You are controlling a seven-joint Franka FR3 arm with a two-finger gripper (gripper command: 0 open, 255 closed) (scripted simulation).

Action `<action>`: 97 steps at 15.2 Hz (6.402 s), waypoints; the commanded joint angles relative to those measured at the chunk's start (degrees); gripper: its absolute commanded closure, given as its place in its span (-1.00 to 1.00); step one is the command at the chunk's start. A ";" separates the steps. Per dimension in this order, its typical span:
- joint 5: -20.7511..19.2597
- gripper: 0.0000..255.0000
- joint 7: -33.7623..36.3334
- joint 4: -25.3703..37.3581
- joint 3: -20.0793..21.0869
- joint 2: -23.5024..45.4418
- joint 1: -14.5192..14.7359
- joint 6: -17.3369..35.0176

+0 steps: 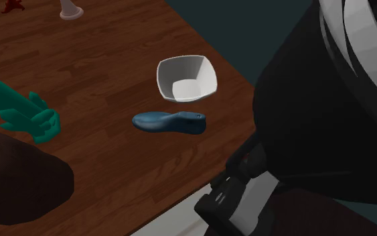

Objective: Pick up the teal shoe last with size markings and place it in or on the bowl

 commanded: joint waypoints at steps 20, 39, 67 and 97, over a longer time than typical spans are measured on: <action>-3.10 -1.00 -34.40 -4.51 -19.96 29.92 4.13 35.65; 10.92 -1.00 -55.72 2.53 -23.38 53.86 5.86 50.79; 5.64 1.00 -52.00 5.67 -24.05 45.74 6.34 40.14; 14.67 1.00 -70.79 34.05 -30.75 58.00 -2.29 22.22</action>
